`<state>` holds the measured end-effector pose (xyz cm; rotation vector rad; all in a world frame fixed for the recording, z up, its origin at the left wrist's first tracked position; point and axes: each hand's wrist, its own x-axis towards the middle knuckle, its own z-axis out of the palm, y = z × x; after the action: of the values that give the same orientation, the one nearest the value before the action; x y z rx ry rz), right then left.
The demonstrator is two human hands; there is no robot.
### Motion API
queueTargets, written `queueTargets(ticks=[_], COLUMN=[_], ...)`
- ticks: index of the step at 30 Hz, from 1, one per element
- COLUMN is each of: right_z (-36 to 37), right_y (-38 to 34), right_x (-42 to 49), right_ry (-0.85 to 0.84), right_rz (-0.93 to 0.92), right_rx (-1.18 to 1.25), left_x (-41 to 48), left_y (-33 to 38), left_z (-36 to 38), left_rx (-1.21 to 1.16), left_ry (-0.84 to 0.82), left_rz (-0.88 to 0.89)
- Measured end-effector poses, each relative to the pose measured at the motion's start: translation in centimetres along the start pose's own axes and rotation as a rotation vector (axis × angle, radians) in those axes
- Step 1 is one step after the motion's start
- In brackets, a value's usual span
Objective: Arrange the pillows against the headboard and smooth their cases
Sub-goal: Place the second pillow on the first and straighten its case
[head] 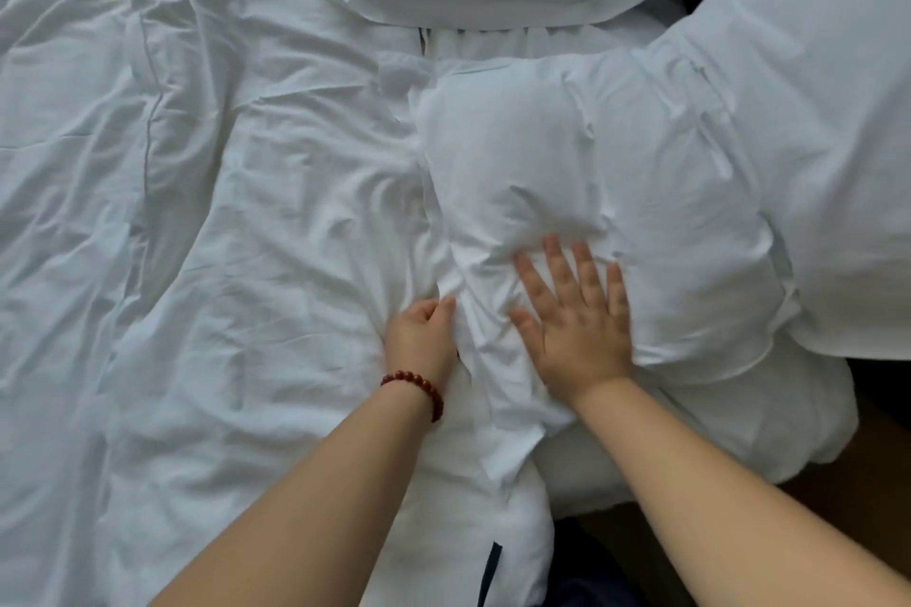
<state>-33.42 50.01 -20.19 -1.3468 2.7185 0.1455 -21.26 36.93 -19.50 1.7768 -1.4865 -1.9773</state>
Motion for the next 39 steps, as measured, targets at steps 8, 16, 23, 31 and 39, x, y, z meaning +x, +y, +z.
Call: queueTargets(ticks=[8, 16, 23, 31, 39], right_z=[0.1, 1.0, 2.3, 2.6, 1.4], right_y=[-3.9, -7.2, -7.3, -8.0, -3.5], right_x=[0.1, -3.7, -3.8, -12.1, -9.5], right_ry=[0.069, 0.063, -0.061, -0.056, 0.389], right_rz=[0.122, 0.145, 0.188, 0.259, 1.245], right_rx=[0.089, 0.117, 0.098, 0.597, 1.491], left_x=[1.6, -1.1, -0.9, -3.9, -6.0], left_y=[2.6, -1.5, -1.0, -1.4, -3.0], left_z=[-3.1, -5.2, -7.3, -4.9, -4.3], left_rx=[0.042, 0.100, -0.077, 0.436, 0.093], left_ry=[-0.005, -0.088, -0.102, -0.346, -0.348], left_rz=[0.034, -0.005, -0.088, -0.037, -0.360])
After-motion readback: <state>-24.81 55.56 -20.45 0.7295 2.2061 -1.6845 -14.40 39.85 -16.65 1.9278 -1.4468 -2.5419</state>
